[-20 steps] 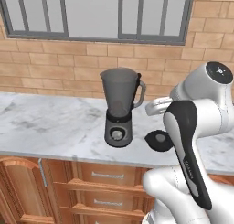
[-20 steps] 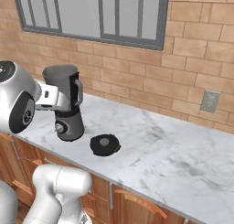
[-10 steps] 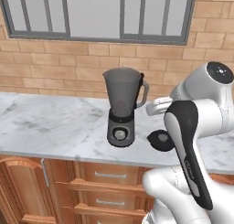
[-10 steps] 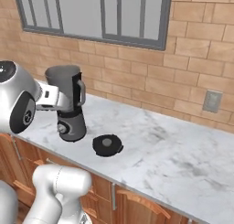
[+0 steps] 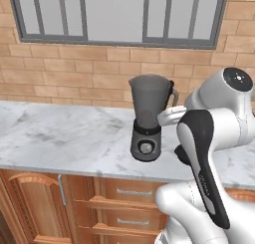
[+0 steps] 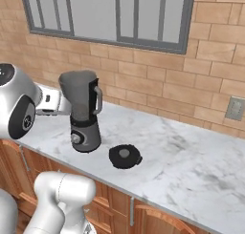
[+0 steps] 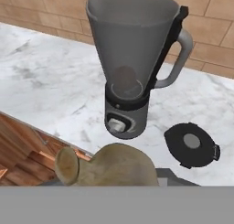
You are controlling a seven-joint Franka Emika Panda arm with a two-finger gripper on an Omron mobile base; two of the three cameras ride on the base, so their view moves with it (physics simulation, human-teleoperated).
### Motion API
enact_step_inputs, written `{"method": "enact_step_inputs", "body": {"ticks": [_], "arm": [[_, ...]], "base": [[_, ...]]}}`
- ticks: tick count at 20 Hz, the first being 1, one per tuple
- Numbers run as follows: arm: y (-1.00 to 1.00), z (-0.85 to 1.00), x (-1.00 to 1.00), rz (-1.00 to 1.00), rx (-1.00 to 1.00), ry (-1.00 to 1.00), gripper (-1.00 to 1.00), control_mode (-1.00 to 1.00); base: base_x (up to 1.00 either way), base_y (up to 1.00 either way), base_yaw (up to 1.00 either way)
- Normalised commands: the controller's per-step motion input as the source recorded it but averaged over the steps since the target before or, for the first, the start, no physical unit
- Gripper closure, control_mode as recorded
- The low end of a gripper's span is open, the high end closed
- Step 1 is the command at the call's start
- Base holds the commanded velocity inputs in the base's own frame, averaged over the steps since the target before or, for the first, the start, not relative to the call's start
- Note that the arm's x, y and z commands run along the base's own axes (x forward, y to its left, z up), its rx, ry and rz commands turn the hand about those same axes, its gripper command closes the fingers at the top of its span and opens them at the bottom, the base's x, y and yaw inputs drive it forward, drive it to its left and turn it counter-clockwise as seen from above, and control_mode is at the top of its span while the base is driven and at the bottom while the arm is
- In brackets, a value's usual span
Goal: Grab the onion and garlic from the fridge, place them in the blender, close the lid, and turn on the blender to create a marinade.
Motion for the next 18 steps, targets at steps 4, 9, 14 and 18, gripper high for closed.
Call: {"method": "enact_step_inputs", "body": {"ticks": [4, 9, 14, 18], "arm": [[0.0, 0.0, 0.0, 0.0, 0.0, 0.0, 1.0, 1.0], [0.0, 0.0, 0.0, 0.0, 0.0, 0.0, 1.0, 1.0], [0.0, 0.95, 0.39, -0.02, 0.01, -0.01, 1.0, -1.0], [0.0, 0.68, 0.77, -0.01, 0.0, -0.02, 1.0, -1.0]], "base": [[0.0, -0.34, 0.0], [0.04, -0.18, 0.0], [0.0, 0.0, 0.0], [0.0, 0.0, 0.0]]}}
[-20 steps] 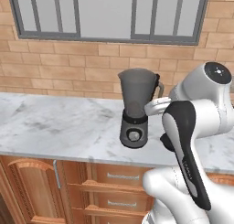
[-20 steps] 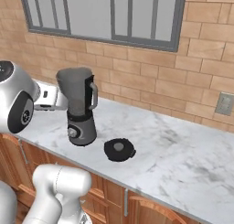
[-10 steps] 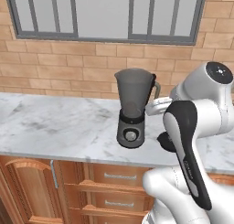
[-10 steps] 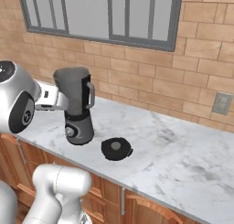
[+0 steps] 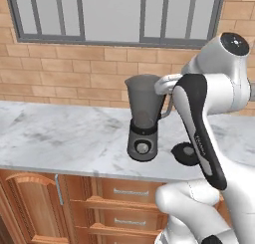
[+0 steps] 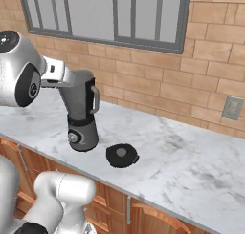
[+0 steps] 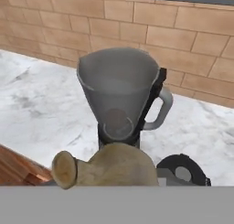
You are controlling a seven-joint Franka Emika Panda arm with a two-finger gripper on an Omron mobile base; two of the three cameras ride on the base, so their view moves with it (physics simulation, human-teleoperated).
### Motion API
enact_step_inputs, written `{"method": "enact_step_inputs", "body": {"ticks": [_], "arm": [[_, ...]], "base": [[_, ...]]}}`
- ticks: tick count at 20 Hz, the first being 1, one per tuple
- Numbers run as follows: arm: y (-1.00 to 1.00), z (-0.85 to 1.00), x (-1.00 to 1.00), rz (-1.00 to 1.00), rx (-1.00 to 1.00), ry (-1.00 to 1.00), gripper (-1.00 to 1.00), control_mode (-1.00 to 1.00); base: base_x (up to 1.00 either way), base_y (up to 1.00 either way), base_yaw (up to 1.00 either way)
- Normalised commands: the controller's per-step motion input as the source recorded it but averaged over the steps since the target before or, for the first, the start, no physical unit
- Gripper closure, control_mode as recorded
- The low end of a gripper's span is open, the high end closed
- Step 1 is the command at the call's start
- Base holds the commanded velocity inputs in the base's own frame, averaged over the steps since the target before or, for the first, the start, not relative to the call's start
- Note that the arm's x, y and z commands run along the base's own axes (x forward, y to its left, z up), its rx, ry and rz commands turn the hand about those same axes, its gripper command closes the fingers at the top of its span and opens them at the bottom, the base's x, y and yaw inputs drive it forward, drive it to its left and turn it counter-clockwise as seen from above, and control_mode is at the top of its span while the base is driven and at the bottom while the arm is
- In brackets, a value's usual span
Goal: Grab the onion and garlic from the fridge, place them in the blender, close the lid, and turn on the blender to create a marinade.
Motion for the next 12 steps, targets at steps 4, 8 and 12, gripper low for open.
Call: {"method": "enact_step_inputs", "body": {"ticks": [4, 8, 12], "arm": [[0.08, 0.0, 0.95, -0.01, 0.0, 0.02, 1.0, -1.0], [0.15, -0.15, 1.0, -0.01, 0.0, 0.12, 1.0, -1.0], [0.13, -0.26, 0.96, 0.0, 0.0, 0.12, 1.0, -1.0]], "base": [[0.0, 0.0, 0.0], [0.0, 0.0, 0.0], [0.0, 0.0, 0.0]]}}
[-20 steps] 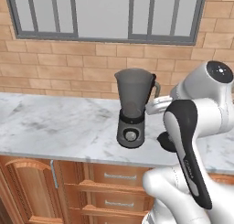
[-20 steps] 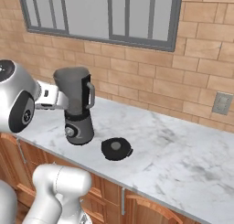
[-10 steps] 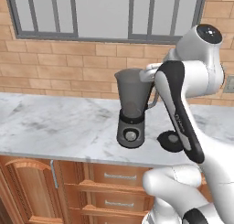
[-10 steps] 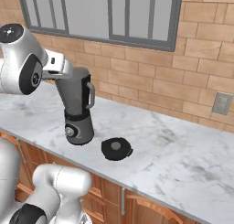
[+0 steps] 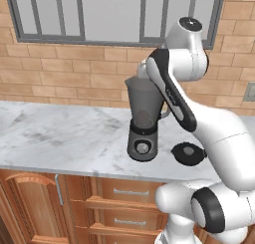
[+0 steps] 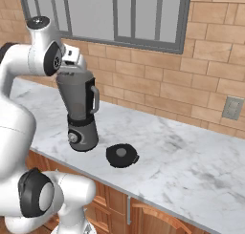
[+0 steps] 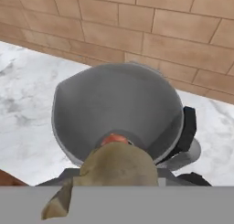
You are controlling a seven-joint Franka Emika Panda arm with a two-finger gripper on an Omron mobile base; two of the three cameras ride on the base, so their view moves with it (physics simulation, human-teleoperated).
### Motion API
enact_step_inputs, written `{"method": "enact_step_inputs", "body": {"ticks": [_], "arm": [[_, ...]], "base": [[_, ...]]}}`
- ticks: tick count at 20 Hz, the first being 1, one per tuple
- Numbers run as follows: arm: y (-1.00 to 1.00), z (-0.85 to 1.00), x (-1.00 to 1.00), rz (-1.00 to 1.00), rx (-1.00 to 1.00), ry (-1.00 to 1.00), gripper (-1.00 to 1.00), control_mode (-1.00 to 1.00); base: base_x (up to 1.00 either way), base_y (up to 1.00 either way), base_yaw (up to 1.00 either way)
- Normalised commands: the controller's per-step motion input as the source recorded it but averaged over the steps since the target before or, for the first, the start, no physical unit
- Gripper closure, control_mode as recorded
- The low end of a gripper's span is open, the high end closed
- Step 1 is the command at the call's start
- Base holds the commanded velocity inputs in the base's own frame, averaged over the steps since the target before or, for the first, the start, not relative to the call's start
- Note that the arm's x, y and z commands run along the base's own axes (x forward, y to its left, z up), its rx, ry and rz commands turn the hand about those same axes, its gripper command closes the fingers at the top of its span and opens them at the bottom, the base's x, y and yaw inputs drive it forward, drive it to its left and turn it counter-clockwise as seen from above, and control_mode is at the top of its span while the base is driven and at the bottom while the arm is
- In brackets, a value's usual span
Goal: Grab the onion and garlic from the fridge, place them in the blender, close the lid, and turn on the blender to create a marinade.
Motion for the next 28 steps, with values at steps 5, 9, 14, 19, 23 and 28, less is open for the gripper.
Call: {"method": "enact_step_inputs", "body": {"ticks": [5, 9, 14, 19, 23, 28], "arm": [[0.05, -0.5, 0.64, 0.0, 0.0, 0.14, 1.0, -1.0], [0.0, -0.6, 0.04, 0.0, 0.0, 0.09, 1.0, -1.0], [0.01, -0.55, 0.1, 0.0, -0.01, 0.13, 1.0, -1.0], [0.02, -0.55, 0.01, 0.0, -0.01, 0.08, 1.0, -1.0], [0.01, -0.26, -0.01, 0.0, 0.0, 0.03, -1.0, -1.0], [0.0, 0.0, -0.07, 0.0, 0.0, 0.0, -1.0, -1.0]], "base": [[0.0, 0.0, 0.0], [0.0, 0.0, 0.0], [0.0, 0.0, 0.0], [0.0, 0.0, 0.0], [0.0, 0.0, 0.0], [0.0, 0.0, 0.0]]}}
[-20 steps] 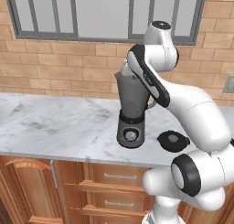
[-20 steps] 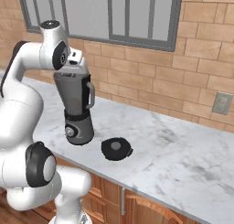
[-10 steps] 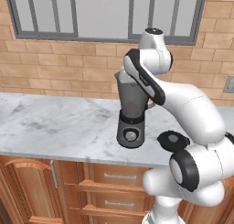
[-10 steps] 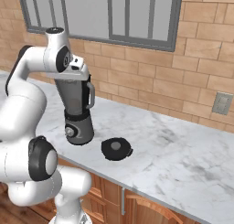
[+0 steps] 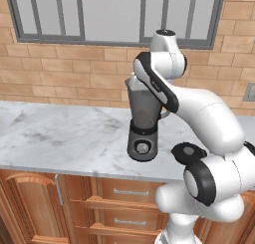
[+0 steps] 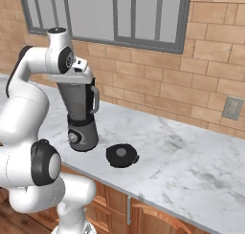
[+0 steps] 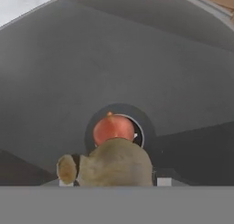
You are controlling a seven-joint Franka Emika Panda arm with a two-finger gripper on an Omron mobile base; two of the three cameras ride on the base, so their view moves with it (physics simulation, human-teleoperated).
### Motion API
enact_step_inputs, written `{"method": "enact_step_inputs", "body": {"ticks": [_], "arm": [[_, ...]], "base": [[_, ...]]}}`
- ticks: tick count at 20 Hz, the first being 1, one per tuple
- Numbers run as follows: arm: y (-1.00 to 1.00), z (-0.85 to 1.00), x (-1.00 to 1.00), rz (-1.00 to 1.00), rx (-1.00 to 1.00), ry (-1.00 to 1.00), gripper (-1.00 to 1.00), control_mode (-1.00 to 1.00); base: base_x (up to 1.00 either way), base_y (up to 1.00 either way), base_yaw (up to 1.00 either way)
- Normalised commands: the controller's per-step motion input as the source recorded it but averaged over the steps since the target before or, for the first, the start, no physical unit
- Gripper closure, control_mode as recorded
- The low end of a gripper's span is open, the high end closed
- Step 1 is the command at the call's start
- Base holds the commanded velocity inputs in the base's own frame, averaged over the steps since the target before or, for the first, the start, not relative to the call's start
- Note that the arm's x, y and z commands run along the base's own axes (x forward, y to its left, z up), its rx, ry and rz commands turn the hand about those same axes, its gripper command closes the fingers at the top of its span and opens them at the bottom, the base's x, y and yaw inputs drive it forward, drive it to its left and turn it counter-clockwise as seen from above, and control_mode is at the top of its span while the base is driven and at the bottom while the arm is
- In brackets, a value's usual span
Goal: Grab the onion and garlic from the fridge, place them in the blender, close the lid, and turn on the blender to create a marinade.
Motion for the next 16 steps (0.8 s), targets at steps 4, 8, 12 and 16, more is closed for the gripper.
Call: {"method": "enact_step_inputs", "body": {"ticks": [4, 8, 12, 16], "arm": [[0.0, 0.27, -0.08, 0.0, 0.0, 0.0, -1.0, -1.0], [0.0, 0.55, -0.11, 0.0, 0.0, 0.0, -1.0, -1.0], [-0.05, 0.79, -0.47, 0.0, 0.0, -0.06, -1.0, -1.0], [-0.26, 0.42, -0.94, -0.01, 0.02, -0.1, -1.0, -1.0]], "base": [[0.0, 0.0, 0.0], [0.0, 0.0, 0.0], [0.0, 0.0, 0.0], [0.0, 0.0, 0.0]]}}
